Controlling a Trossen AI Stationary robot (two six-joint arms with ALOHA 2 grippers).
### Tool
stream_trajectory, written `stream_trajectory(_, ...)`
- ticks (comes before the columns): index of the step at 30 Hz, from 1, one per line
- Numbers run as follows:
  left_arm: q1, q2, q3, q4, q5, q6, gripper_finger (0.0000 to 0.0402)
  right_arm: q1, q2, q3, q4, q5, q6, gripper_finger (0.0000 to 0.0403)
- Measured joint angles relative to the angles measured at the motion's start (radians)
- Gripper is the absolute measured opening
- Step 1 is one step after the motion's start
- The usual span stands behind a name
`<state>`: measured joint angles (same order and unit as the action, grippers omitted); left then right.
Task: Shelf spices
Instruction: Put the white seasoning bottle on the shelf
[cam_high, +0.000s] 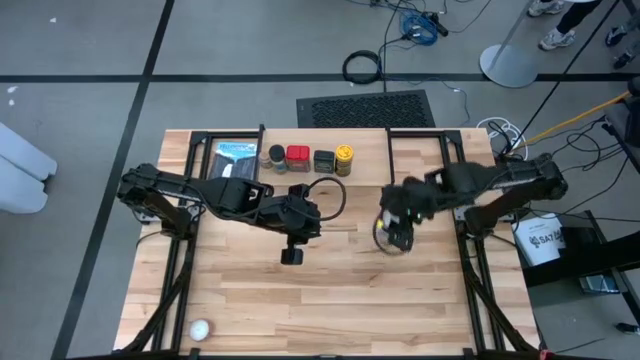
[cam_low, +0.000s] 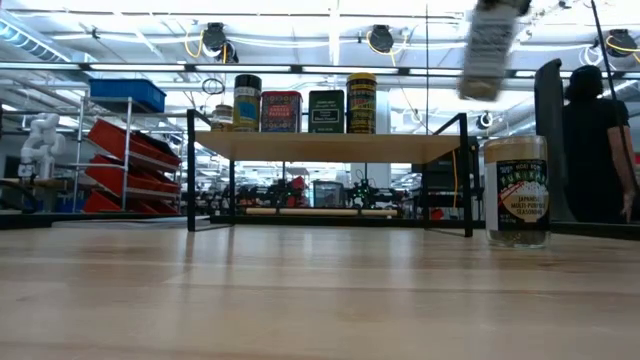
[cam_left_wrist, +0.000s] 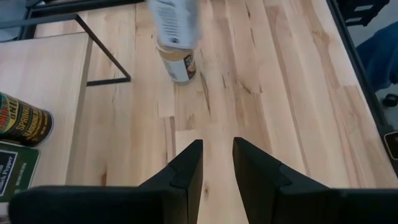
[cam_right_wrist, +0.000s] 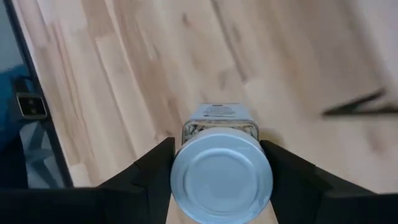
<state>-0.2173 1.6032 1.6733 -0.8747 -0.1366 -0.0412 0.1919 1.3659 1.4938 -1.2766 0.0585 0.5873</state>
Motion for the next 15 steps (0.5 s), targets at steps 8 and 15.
stream_trajectory(8, 0.000, 0.000, 0.000, -0.005, -0.035, 0.022, 0.0097, -0.231, 0.025, 0.161, -0.020, -0.004, -0.361, 0.0200)
stream_trajectory(15, 0.002, 0.000, 0.000, -0.003, -0.055, 0.023, 0.0097, -0.417, 0.098, 0.271, -0.066, -0.006, -0.635, 0.0200)
